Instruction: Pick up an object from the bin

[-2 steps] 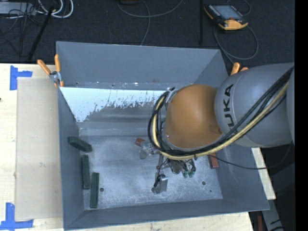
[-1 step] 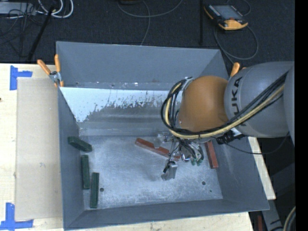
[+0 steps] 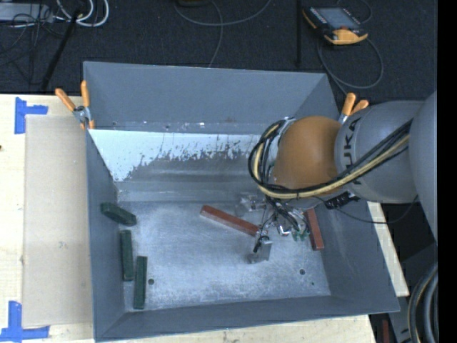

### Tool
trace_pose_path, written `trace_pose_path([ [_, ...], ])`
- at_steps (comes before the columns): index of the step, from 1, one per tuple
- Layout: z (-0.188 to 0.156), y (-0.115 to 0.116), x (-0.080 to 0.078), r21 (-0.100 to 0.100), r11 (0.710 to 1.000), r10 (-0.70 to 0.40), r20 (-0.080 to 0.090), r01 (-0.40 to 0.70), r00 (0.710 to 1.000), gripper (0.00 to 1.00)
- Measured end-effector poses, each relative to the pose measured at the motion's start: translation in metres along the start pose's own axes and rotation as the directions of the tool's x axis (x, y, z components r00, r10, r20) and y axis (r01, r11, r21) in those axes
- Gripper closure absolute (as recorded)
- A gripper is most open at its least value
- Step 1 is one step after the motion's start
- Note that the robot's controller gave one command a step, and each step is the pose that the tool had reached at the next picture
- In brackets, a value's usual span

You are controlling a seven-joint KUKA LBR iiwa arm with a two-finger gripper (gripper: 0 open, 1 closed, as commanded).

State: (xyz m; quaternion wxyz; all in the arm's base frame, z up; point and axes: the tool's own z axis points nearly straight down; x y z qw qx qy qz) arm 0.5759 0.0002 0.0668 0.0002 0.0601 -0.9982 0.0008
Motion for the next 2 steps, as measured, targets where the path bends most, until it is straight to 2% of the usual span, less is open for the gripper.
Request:
trace_pose_path([
  [1, -0.003, 0.002, 0.000, -0.002, 1.000, 0.002, 0.001, -0.002, 1.000, 1.00],
  [2, -0.141, -0.014, 0.009, 0.001, 0.999, -0.053, 0.007, 0.053, 0.999, 1.00],
])
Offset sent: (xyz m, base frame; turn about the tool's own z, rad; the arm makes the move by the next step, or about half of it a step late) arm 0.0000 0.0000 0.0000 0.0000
